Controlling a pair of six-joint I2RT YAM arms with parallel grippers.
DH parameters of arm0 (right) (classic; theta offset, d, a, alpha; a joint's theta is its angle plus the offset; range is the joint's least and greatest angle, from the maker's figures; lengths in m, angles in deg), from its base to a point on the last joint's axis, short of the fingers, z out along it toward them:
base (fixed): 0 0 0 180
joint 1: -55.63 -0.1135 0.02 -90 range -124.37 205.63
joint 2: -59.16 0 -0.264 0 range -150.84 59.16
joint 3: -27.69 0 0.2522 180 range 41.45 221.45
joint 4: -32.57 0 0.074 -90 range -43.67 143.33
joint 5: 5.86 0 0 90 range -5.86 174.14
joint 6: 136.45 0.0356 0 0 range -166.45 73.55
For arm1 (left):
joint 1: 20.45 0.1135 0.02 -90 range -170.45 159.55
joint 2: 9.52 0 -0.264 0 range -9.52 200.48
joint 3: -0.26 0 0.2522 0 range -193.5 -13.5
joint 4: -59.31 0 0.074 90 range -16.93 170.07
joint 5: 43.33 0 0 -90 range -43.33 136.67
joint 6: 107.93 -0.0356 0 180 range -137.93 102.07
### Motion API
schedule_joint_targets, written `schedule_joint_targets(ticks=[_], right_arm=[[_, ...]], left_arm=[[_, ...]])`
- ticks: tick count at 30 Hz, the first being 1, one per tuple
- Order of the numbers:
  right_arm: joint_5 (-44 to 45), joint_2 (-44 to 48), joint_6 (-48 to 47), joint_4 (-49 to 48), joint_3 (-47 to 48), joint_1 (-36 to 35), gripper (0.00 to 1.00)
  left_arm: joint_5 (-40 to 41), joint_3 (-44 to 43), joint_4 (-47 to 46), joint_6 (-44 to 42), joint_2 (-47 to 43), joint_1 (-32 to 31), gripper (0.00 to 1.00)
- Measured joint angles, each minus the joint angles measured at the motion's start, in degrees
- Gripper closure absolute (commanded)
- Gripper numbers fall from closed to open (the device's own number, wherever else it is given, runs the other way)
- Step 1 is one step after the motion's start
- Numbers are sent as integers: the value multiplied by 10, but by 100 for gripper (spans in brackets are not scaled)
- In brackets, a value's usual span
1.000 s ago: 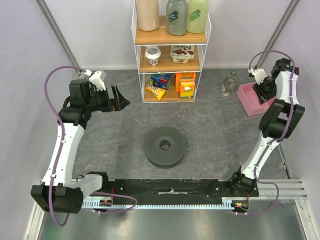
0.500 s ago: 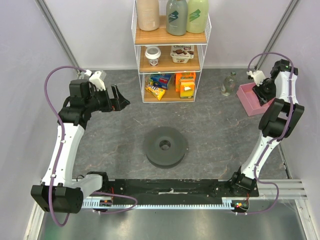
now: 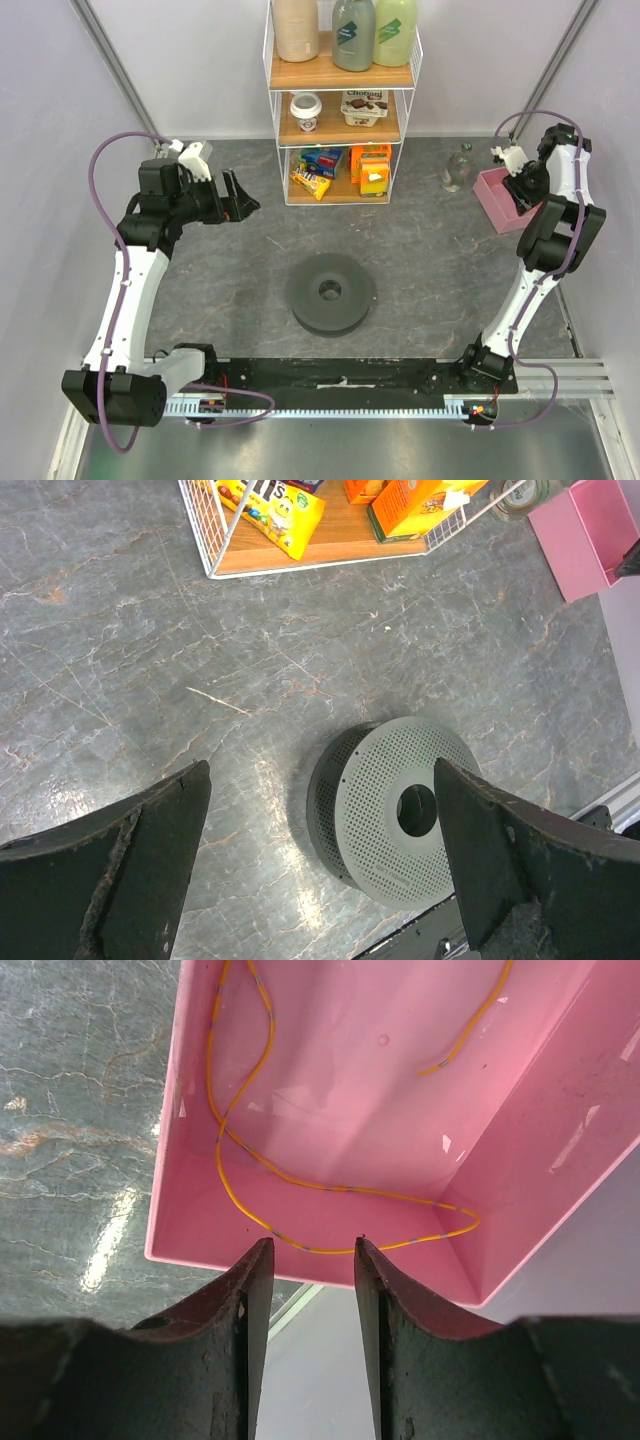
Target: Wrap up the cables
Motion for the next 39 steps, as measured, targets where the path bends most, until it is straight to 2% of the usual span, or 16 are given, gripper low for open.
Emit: schedule_joint_targets(ticks=[16,19,25,27,33,39], right_arm=[[3,-15,-15,-1,0,-14,55],[4,-24,-22,-2,5,-19,59],[7,-40,-34,-4,16,-22,93],[9,-40,-36,-4,21,-22,100],[7,-33,-33,-14,44,-22,100],[-17,40,-4,-23,69,-17,100]], left_arm=[[0,0,-8,0,14,0,2],[0,-1,-9,0,16,0,3],[-1,-7,-9,0,20,0,4],[-2,-10,-10,0,20,0,4],[-5,-21,-12,0,20,0,3],[-16,-31,-17,-1,2,0,1]])
